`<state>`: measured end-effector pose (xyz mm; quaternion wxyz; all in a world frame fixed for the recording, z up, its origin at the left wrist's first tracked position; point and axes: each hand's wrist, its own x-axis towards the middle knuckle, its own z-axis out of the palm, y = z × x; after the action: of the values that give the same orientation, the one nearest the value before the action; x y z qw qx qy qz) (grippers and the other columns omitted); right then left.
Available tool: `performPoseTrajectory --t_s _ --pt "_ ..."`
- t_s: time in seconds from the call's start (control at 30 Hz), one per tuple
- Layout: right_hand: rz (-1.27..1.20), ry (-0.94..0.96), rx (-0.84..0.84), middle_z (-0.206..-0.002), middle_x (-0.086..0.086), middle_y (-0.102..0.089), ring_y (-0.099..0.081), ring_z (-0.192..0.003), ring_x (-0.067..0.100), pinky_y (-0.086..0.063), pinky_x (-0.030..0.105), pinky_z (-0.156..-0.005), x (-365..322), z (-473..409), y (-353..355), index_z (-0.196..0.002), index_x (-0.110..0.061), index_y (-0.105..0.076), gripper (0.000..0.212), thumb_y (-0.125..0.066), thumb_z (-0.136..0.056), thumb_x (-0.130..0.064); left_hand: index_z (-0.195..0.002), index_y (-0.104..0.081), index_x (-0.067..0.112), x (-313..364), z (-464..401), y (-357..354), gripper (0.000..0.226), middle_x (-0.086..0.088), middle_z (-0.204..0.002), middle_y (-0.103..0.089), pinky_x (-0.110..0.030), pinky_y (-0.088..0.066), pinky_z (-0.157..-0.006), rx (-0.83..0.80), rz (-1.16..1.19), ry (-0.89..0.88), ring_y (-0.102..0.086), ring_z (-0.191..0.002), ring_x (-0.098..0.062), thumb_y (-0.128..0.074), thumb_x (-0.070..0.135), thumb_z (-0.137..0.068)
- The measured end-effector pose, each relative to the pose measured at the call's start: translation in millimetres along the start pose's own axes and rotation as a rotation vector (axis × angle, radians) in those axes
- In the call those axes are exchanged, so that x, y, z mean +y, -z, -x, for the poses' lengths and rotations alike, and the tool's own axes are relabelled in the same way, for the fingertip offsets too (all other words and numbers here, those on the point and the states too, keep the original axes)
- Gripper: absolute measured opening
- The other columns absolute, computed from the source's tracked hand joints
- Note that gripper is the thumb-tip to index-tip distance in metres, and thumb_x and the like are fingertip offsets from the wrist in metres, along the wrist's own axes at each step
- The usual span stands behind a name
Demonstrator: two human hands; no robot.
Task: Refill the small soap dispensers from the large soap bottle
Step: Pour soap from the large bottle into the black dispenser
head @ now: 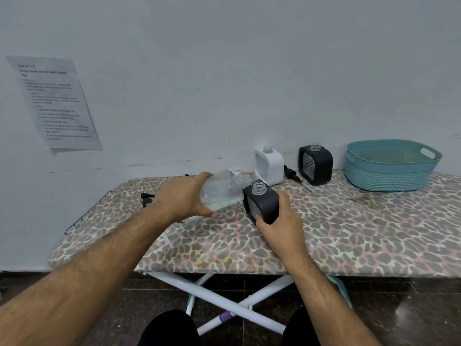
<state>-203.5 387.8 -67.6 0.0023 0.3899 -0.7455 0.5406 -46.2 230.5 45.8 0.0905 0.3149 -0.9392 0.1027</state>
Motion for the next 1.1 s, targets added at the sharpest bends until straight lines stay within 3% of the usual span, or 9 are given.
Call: performPoseTrajectory --t_s 0.13,0.4,0.97,1.1 --pt "0.020 0.007 0.007 -0.110 -0.003 -0.067 -0.065 -0.089 0.016 -0.057 0.036 -0.075 1.8 0.3 -0.9 -0.135 -0.029 -0.038 0.063 -0.074 -0.083 -0.034 -0.147 -0.031 0.031 0.2 -1.6 3.9 0.103 0.003 -0.112 -0.068 -0.030 -0.051 -0.067 -0.012 -0.032 0.010 -0.064 -0.091 -0.019 -0.077 0.070 -0.064" --pt "0.023 0.016 0.001 -0.108 -0.005 -0.066 -0.064 -0.087 0.014 -0.057 0.033 -0.072 0.9 -1.5 -1.9 -0.133 -0.030 -0.039 0.061 -0.074 -0.084 -0.040 -0.149 -0.029 0.031 1.0 -3.9 7.3 0.105 0.002 -0.116 -0.068 -0.029 -0.048 -0.067 -0.022 -0.084 -0.004 -0.063 -0.098 -0.020 -0.077 0.070 -0.063" --pt "0.003 0.040 -0.010 -0.112 -0.003 -0.067 -0.063 -0.092 0.013 -0.054 0.027 -0.076 -2.6 -0.8 2.2 -0.134 -0.025 -0.044 0.061 -0.076 -0.082 -0.032 -0.147 -0.031 0.032 2.4 -9.6 18.9 0.101 0.005 -0.115 -0.068 -0.031 -0.052 -0.073 0.003 -0.192 -0.036 -0.063 -0.097 -0.018 -0.076 0.071 -0.065" --pt "0.000 0.038 0.000 -0.105 -0.004 -0.067 -0.060 -0.084 0.010 -0.055 0.027 -0.073 -1.9 -0.8 2.2 -0.132 -0.026 -0.045 0.059 -0.076 -0.082 -0.030 -0.146 -0.032 0.032 2.8 -10.6 21.0 0.099 0.006 -0.112 -0.068 -0.030 -0.048 -0.069 0.001 -0.200 -0.036 -0.063 -0.096 -0.018 -0.076 0.069 -0.066"
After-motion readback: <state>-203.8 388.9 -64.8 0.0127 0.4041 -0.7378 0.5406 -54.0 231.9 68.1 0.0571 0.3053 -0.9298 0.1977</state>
